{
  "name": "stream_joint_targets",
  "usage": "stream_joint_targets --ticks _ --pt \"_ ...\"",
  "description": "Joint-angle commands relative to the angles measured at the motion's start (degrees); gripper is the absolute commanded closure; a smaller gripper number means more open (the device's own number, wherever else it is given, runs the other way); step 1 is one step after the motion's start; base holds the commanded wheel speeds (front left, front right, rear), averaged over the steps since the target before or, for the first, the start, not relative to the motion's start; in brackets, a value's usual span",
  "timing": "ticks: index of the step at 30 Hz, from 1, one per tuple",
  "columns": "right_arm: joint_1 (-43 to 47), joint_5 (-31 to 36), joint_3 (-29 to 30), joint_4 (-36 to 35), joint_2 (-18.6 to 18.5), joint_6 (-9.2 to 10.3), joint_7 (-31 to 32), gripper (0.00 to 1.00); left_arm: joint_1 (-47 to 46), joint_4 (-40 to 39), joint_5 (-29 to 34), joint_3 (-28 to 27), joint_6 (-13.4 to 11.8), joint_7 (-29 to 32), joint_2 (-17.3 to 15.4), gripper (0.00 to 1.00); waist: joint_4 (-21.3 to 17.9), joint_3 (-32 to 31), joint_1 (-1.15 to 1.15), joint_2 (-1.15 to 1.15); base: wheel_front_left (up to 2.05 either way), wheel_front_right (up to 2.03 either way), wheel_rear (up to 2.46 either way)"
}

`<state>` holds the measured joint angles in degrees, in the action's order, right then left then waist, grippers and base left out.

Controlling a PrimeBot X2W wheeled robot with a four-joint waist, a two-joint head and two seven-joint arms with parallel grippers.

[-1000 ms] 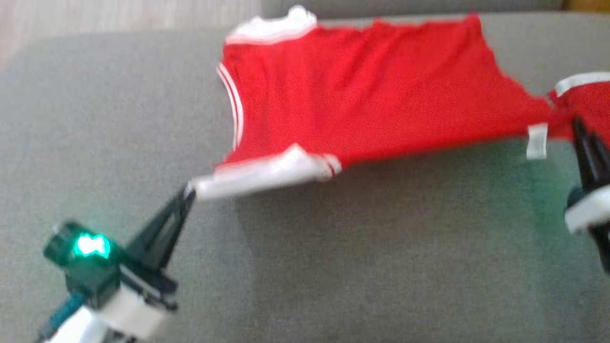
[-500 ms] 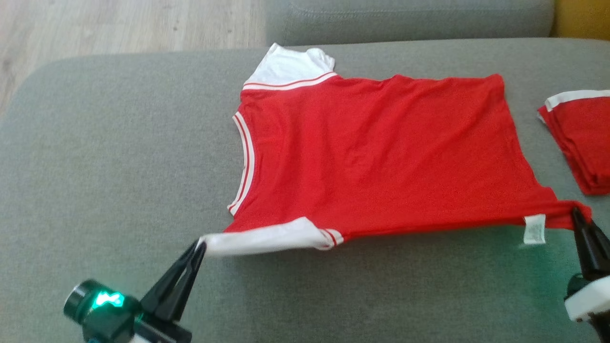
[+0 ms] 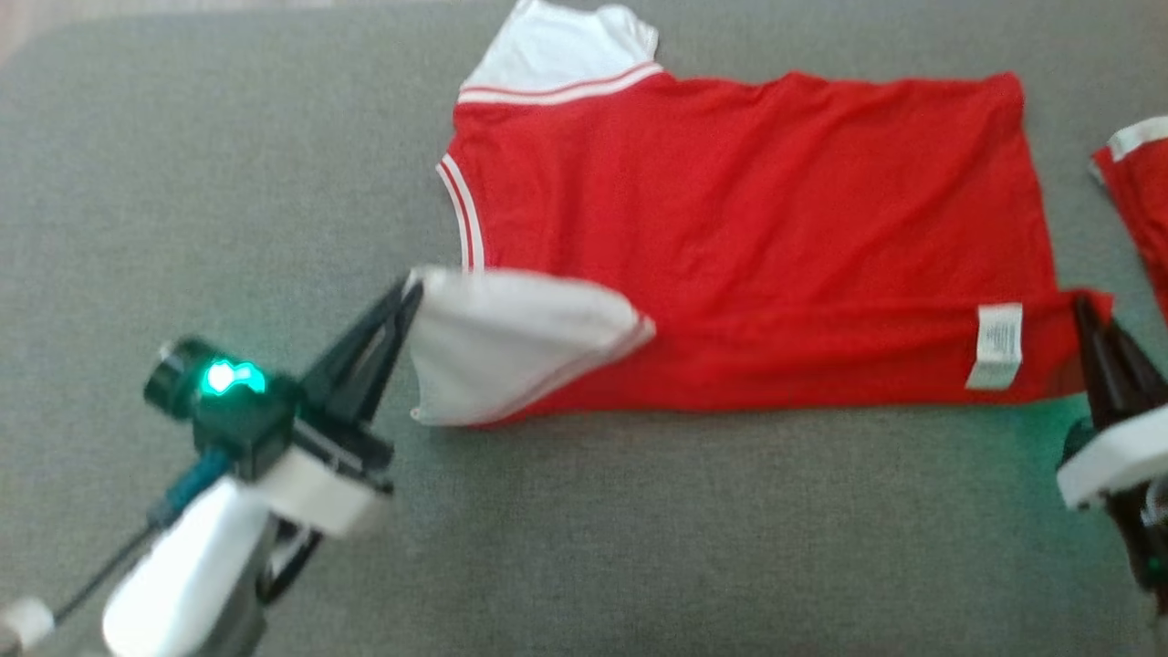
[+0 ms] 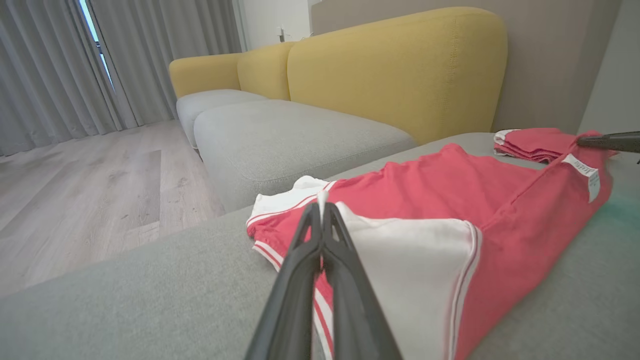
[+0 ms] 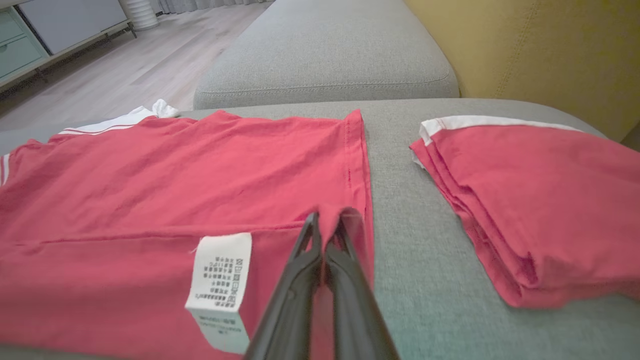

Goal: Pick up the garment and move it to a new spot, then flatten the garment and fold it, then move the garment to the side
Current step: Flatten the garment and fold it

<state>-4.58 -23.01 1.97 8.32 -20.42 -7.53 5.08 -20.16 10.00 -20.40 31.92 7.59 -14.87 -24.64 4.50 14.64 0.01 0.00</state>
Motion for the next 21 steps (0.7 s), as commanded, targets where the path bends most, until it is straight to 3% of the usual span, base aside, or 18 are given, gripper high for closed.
stream_joint_targets --ticks 1,11,18,19,20,21 --pt "-2.23 0.63 -0.86 -0.7 -1.88 0.04 -0.1 1.0 -4.57 -0.54 -0.41 -1.72 -0.12 -0.13 -1.46 1.0 -0.11 2.05 -0.01 0.0 0.0 0.0 0.0" --pt "-11.32 1.18 -2.77 5.67 -2.58 0.04 -1.75 1.0 -14.89 5.05 -0.59 1.95 -0.11 -0.13 -1.82 1.0 -1.04 5.02 -0.01 0.0 0.0 0.0 0.0" --pt "-14.61 1.05 -4.35 8.89 -2.5 0.04 -3.25 1.0 -17.24 7.37 0.36 1.27 -0.1 -0.13 -1.81 1.0 -1.62 6.09 -0.01 0.0 0.0 0.0 0.0" --pt "-14.99 0.96 -4.61 9.4 -2.44 0.04 -3.4 0.92 -17.35 7.73 0.63 0.96 -0.1 -0.13 -1.67 1.0 -1.66 6.2 -0.01 0.0 0.0 0.0 0.0" --pt "-15.3 0.81 -4.94 9.92 -2.39 0.04 -3.45 0.55 -17.35 8.3 0.88 0.74 -0.1 -0.13 -1.53 1.0 -1.68 6.26 -0.01 0.0 0.0 0.0 0.0" --pt "-15.59 0.72 -5.16 10.38 -2.33 0.04 -3.67 0.0 -17.31 8.95 1.06 0.5 -0.1 -0.13 -1.36 1.0 -1.71 6.29 -0.01 0.0 0.0 0.0 0.0"
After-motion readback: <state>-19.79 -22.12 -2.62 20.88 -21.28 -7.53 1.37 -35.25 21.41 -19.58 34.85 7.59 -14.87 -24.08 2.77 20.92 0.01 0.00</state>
